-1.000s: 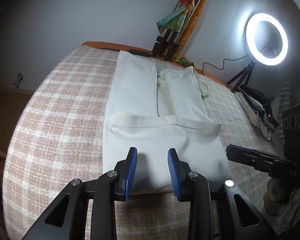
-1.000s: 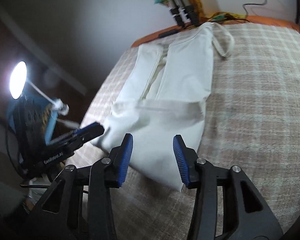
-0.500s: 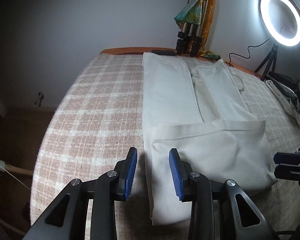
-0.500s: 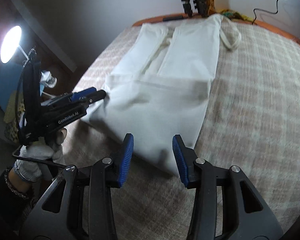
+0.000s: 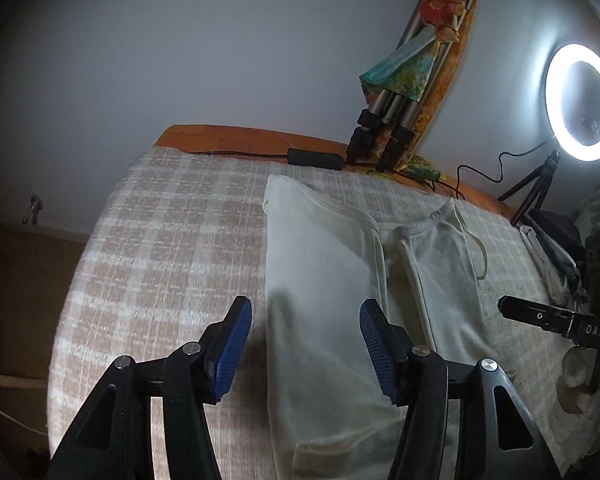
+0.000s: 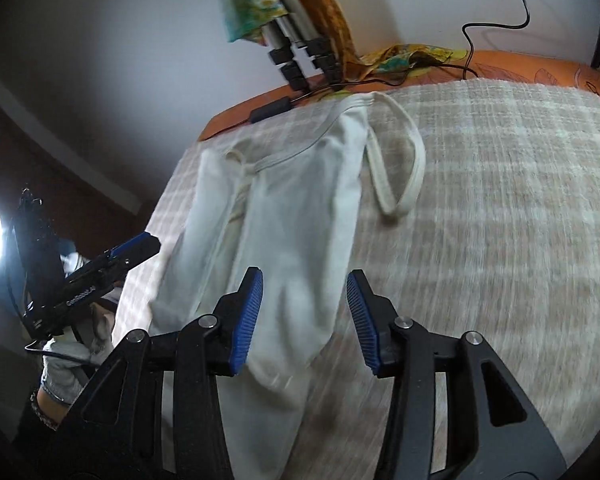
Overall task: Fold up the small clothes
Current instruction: 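Grasp the strap end with both tools and lift it toward the folded hem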
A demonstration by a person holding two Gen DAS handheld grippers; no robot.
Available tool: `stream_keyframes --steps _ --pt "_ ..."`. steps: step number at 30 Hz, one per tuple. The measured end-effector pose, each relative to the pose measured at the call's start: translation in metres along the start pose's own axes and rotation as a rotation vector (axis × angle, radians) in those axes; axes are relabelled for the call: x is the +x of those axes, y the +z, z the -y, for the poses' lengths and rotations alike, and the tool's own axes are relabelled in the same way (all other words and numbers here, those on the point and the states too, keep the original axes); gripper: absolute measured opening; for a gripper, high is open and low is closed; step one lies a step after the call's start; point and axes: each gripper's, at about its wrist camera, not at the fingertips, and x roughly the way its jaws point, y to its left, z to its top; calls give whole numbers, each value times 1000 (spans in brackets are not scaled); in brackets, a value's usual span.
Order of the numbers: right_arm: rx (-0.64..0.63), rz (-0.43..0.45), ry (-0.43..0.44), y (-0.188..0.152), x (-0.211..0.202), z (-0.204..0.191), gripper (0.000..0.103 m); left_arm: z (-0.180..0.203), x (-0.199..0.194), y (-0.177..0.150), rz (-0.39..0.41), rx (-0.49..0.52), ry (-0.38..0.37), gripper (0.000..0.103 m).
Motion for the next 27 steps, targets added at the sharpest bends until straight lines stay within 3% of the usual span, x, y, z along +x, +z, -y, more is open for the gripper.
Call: stream_keyframes --steps 11,13,15,17,21,23,25,27 --pt "88 9 57 50 45 30 50 -33 64 37 -40 -187 -139 61" --pt "98 18 71 56 49 34 45 -38 68 42 -22 -223 -162 60" --pt "100 21 76 61 54 37 13 -42 71 45 -19 -246 -178 51" --pt "100 17 55 64 58 41 13 -43 77 47 -24 -235 -160 21" --pt "64 35 41 64 58 40 13 -41 81 48 -25 -201 -142 18" --pt "37 37 42 64 55 37 14 -41 81 49 -20 -190 -140 36" --pt "46 33 60 68 55 38 25 -42 81 50 -11 -199 -140 50" --pt "66 50 59 72 56 40 38 -42 85 54 -14 -221 -146 54"
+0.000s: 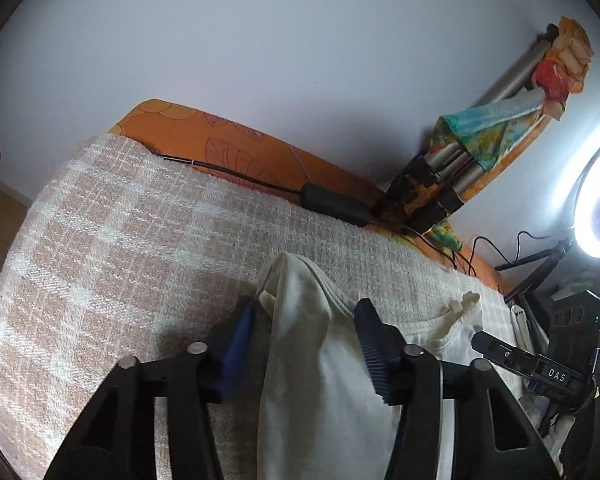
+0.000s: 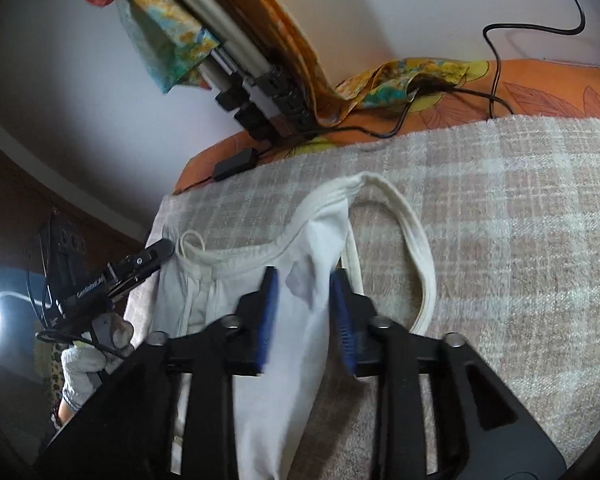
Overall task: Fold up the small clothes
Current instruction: 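Grasp the strap end with both tools and lift it toward the folded hem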
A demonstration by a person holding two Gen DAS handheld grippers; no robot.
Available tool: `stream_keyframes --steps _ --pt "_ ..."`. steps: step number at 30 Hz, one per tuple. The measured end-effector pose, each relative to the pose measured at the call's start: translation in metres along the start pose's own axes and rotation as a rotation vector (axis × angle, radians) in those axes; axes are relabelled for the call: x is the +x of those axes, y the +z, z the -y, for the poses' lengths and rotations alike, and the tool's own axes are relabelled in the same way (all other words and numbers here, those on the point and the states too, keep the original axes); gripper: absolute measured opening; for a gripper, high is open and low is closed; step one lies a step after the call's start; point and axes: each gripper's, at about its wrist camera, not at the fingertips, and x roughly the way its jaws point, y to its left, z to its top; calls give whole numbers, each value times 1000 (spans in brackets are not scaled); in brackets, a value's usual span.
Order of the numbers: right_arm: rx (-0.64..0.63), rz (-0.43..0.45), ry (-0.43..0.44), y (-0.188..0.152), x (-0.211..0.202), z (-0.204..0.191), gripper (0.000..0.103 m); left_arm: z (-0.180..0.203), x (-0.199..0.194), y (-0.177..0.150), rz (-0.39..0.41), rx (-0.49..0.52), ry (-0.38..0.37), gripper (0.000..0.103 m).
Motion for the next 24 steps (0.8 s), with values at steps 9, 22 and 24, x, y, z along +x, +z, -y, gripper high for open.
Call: stream_keyframes --steps 9,22,24 --pt "13 7 -17 15 3 -8 7 7 2 7 -10 13 3 8" --pt "-94 121 34 -5 -79 -58 6 44 -91 -17 99 127 -40 5" --pt "-110 131 41 -12 -93 -67 6 46 -106 -26 106 131 -44 5"
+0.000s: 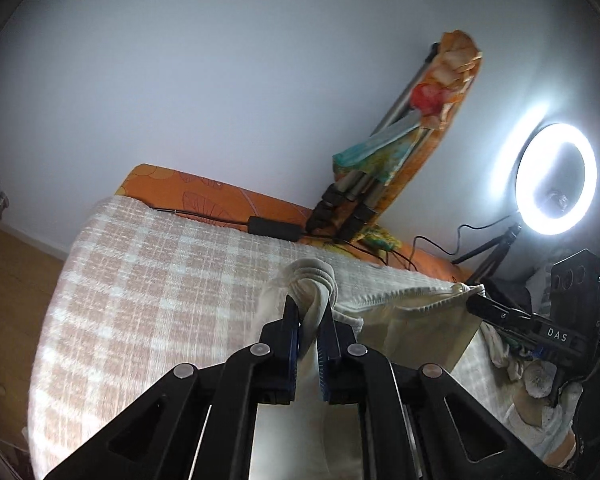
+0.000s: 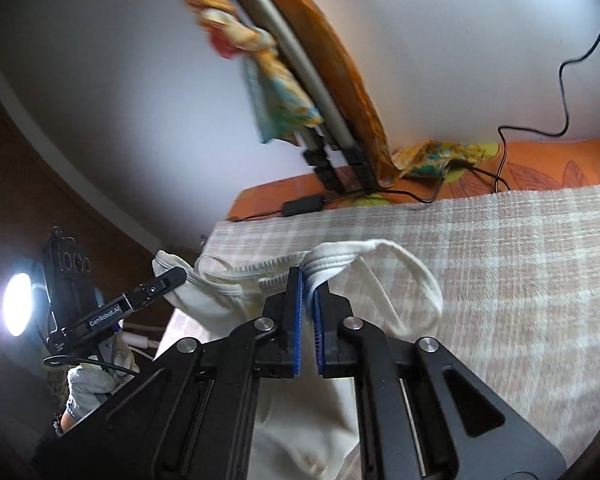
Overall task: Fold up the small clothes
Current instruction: 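Grasp the strap end with both tools and lift it toward the folded hem, then lay the strap end over the hem with both tools and open them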
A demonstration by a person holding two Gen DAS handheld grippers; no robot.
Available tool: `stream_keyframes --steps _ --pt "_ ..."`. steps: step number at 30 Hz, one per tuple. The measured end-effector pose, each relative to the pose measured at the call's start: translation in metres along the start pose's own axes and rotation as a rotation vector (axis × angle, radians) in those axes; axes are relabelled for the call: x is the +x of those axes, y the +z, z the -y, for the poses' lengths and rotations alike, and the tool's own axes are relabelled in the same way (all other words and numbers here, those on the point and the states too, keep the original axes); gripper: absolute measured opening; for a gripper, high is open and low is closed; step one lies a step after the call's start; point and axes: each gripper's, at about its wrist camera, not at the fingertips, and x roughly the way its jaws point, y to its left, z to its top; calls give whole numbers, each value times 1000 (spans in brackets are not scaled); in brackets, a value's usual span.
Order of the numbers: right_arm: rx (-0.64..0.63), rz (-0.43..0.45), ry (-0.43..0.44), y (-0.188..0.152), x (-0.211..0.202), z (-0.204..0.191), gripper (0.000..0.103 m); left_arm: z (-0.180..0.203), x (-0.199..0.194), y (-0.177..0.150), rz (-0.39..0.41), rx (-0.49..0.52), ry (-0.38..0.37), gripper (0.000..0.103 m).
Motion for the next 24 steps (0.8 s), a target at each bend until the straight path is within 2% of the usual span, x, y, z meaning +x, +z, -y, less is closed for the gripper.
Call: stream_keyframes --steps 5,12,15,19,24 --pt "-32 6 12 -21 -32 -24 6 15 -39 -21 20 29 -6 5" --pt "-65 -27 5 -76 -63 -45 6 17 -76 -71 -6 44 20 5" --pt "-76 -63 3 -107 -67 -50 6 11 -81 -97 -51 41 45 4" --pt "-131 -118 -50 -143 -66 -59 6 1 -84 -129 -104 58 91 4" --pt "-180 -158 -112 -170 -63 -61 6 -6 -87 -158 -165 107 145 4"
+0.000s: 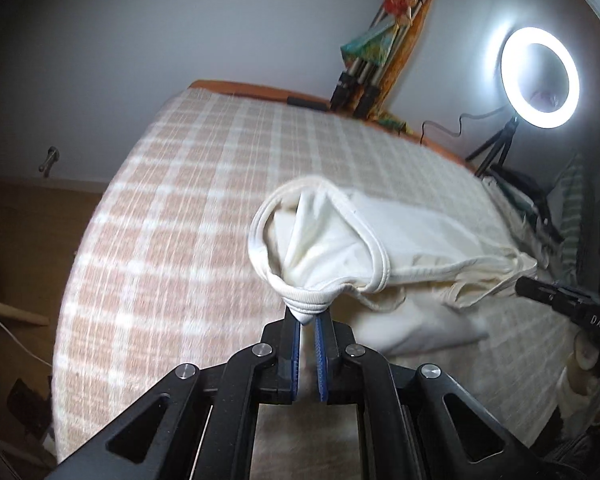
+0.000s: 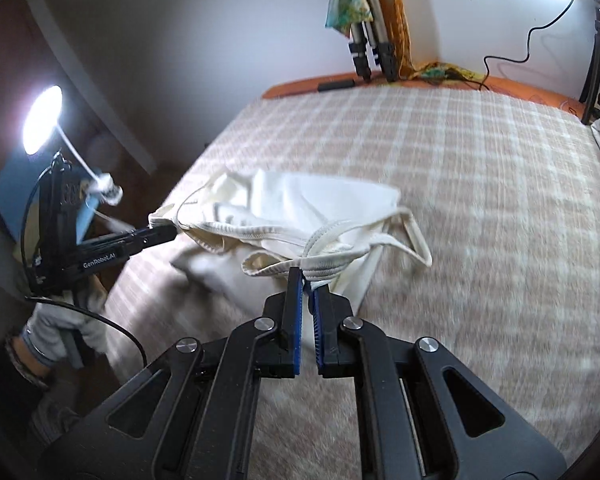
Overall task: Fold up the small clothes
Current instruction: 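Lay the strap end over the hem with both tools and open them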
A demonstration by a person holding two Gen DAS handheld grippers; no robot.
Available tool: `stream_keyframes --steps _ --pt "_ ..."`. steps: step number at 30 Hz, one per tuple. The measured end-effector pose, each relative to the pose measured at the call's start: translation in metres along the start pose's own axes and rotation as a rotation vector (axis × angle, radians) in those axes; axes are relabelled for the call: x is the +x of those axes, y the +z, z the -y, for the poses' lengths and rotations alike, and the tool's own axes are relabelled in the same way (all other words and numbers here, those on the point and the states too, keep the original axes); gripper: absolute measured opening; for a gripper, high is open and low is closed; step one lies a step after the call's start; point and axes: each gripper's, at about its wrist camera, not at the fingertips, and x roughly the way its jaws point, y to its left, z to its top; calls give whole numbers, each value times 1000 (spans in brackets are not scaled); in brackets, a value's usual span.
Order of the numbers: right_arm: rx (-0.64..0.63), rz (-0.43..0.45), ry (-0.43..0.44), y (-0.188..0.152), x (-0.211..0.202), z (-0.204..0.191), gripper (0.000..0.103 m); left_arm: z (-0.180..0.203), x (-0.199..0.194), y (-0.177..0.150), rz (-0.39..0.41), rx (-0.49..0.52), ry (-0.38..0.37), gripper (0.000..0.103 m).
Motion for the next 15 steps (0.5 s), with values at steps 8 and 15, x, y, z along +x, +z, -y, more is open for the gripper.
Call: stream_keyframes --steps 8,15 --pt "-37 -121 -22 -31 -5 -5 6 1 -30 -21 -8 66 16 22" --pt "-71 -38 29 -19 -39 -25 8 33 -50 12 65 137 3 31"
